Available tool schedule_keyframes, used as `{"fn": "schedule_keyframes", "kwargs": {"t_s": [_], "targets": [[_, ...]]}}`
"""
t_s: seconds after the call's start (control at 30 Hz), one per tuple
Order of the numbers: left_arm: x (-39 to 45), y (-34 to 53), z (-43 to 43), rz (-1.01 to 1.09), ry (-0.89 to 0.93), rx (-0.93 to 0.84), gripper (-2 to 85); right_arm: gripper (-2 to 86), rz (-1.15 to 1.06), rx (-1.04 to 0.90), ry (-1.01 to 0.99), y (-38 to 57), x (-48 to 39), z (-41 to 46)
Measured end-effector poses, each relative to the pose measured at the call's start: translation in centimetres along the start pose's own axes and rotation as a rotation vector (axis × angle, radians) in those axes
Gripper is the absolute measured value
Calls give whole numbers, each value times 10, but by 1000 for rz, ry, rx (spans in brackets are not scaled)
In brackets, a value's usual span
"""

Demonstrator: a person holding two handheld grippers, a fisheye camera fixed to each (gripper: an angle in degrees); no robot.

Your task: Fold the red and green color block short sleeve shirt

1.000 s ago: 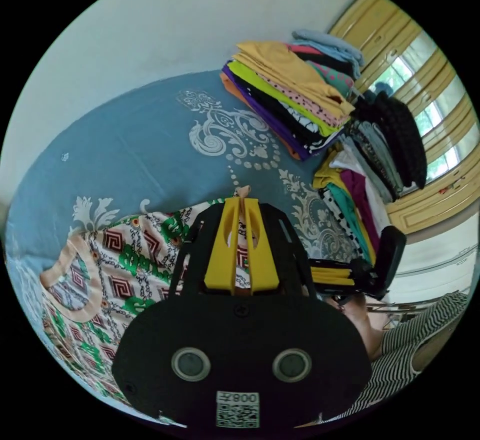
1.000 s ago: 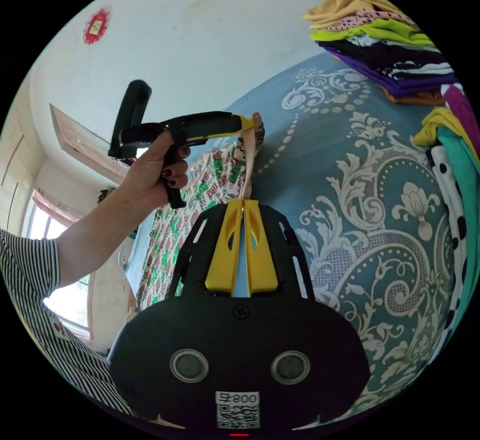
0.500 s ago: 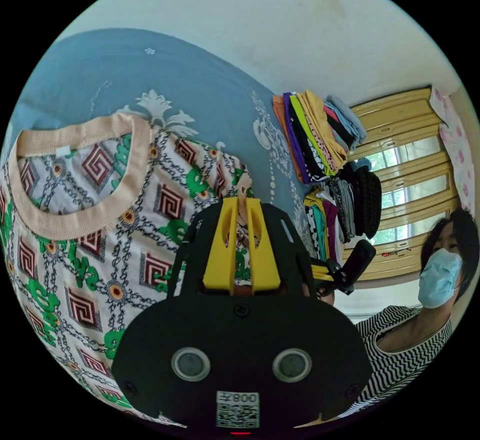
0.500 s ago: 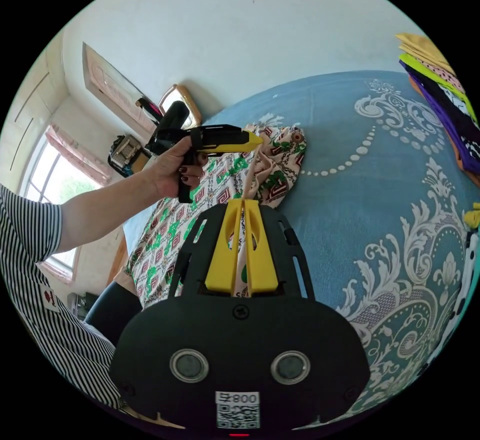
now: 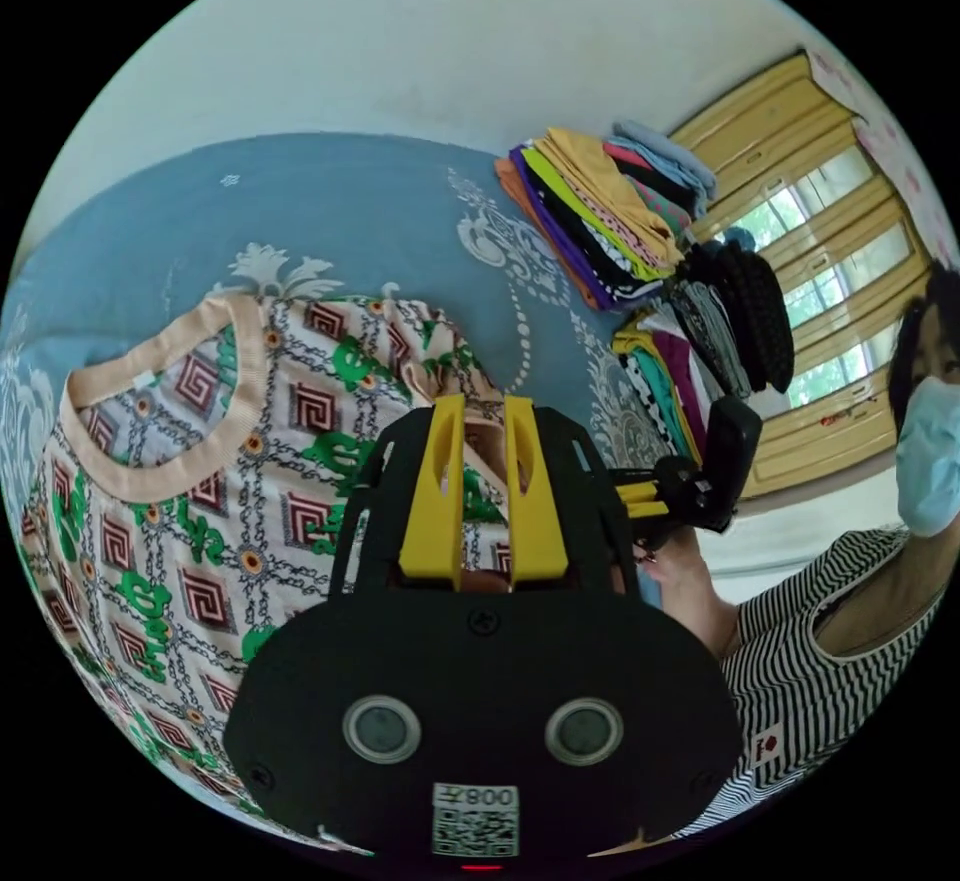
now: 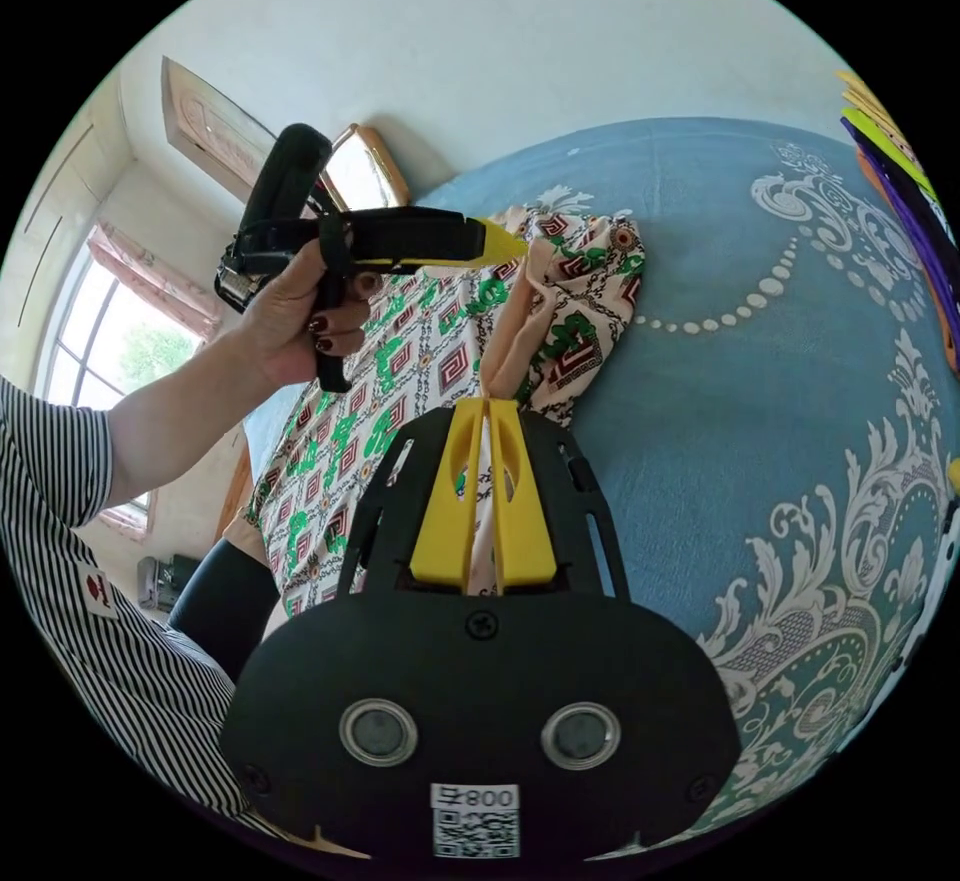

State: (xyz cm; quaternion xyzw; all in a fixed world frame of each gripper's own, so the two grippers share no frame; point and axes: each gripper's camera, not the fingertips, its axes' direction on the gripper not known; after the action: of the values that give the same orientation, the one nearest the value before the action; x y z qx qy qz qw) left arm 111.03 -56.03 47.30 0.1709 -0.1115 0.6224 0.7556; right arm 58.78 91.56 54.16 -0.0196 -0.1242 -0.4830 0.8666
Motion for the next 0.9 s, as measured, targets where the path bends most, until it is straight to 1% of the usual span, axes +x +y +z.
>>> {"fn": "schedule_keyframes", "kwargs": {"t_s": [0.07,0.2,0.27,0.37,0.6,0.77,0.9], "targets": [[-1,-1,16,-8,-9,-74,66,6,-1,-8,0,-6,-2,0],[-10,-1,29,-47,-2,-113,36,7,-9,-27,9,-15,-5,1],[-15,1,27,-71,-29,-96,17,7,-12,-43,-8,-19,-4,1],[-23,7,19,-103,-20,-68,9,8,-18,-44,-44,-23,-3,-4],[-32,21,5,-132,-23,-72,7,5,-31,-35,-99,-28,1,-29],[-32,26,-12,-138,-34,-57,15,4,-35,-23,-211,-27,11,-44],[-22,26,-28,-103,-38,11,16,2,-6,27,-158,-25,14,-58]]}}
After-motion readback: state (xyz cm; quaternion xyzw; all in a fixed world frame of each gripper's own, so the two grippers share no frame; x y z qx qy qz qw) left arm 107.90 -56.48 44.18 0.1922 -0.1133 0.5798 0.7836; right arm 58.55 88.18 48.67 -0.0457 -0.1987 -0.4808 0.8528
